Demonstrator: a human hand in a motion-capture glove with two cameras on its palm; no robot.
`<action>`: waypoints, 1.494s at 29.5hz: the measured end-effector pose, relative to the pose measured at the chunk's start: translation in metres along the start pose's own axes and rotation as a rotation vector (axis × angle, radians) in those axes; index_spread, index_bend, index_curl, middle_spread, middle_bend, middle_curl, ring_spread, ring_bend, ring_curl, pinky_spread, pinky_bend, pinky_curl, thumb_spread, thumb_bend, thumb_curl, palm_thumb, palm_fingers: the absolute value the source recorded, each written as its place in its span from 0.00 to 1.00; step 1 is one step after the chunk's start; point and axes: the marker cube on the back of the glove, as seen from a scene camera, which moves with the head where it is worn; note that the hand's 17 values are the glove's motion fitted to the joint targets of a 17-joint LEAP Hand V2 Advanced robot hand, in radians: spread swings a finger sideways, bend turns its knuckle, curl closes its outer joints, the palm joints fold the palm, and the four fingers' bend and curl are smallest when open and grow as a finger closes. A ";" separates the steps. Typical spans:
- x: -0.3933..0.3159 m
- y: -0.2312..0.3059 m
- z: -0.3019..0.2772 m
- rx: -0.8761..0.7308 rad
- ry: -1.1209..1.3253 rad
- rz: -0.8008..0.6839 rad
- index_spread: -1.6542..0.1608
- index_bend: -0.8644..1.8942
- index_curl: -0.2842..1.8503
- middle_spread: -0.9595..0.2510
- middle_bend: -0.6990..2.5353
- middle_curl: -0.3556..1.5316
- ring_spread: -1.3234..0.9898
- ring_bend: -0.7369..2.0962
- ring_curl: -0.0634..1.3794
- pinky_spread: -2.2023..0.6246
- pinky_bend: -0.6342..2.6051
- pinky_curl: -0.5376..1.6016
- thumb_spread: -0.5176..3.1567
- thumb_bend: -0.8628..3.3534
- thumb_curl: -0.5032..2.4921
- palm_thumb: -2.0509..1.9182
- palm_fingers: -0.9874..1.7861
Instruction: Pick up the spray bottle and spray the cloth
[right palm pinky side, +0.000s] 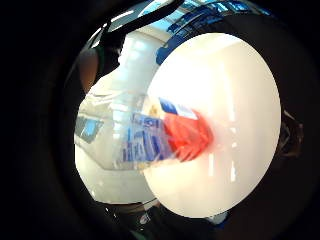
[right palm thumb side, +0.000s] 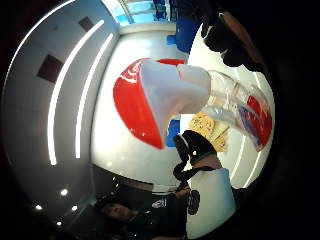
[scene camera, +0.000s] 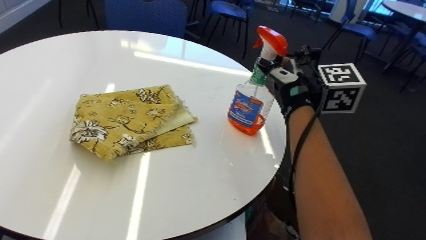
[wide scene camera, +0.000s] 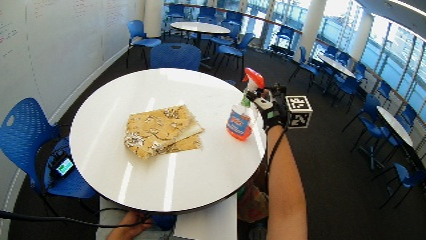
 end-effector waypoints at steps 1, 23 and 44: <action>0.000 -0.002 -0.004 -0.011 -0.012 0.001 0.72 0.37 0.27 0.63 0.33 0.39 0.50 0.41 0.27 0.79 0.24 0.37 0.38 0.22 0.28 0.71 0.67; -0.025 -0.024 -0.015 -0.150 -0.074 -0.002 0.72 0.38 0.30 0.56 0.34 0.41 0.47 0.43 0.30 0.77 0.24 0.35 0.34 0.20 0.32 0.76 0.75; -0.050 -0.035 -0.001 0.074 -0.043 -0.137 0.74 0.40 0.35 0.58 0.35 0.43 0.47 0.43 0.33 0.71 0.29 0.40 0.26 0.20 0.37 0.75 0.86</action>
